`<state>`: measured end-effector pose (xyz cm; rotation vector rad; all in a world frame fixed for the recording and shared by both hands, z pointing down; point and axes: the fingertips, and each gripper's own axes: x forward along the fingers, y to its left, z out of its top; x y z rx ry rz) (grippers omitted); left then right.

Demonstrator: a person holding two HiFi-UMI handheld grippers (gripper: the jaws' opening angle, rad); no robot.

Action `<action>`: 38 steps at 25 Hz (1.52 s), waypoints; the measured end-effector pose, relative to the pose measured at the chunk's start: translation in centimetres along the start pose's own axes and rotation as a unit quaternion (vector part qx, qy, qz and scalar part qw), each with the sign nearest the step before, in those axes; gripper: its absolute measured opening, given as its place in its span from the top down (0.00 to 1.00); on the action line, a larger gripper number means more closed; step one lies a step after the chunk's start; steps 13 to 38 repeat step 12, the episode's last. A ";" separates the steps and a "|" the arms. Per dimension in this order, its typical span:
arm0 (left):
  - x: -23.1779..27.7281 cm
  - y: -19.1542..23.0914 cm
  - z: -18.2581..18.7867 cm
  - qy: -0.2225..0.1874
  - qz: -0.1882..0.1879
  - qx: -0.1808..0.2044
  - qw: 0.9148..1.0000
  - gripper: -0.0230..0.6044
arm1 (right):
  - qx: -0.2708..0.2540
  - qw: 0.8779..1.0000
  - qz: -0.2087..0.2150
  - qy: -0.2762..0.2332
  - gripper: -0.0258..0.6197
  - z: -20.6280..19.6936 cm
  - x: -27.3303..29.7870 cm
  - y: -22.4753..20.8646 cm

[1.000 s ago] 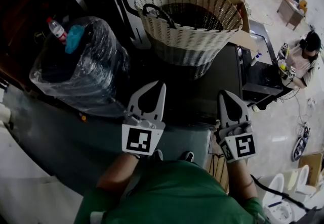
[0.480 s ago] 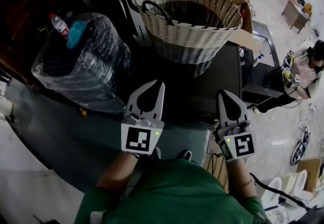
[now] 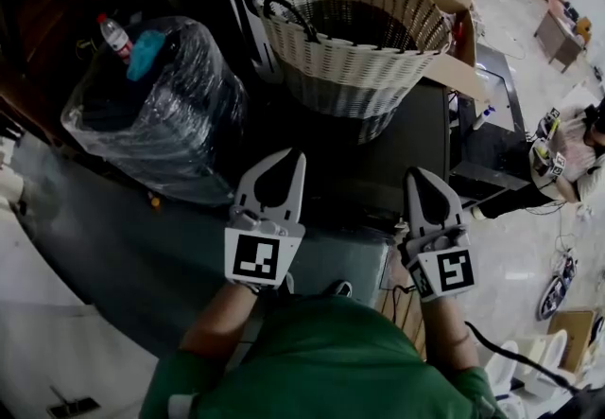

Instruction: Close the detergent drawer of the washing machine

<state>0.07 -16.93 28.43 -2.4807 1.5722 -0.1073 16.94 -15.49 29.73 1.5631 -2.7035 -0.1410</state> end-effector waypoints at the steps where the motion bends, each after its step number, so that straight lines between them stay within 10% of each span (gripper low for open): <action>1: 0.1 -0.2 0.0 0.001 0.002 -0.001 1.000 0.93 | 0.001 1.000 0.003 -0.002 0.93 -0.1 -0.1 -0.2; 38: 1.0 -2.2 -0.1 0.011 0.015 0.011 1.000 0.93 | 0.007 1.000 0.017 -0.001 0.93 -1.2 -1.0 -2.4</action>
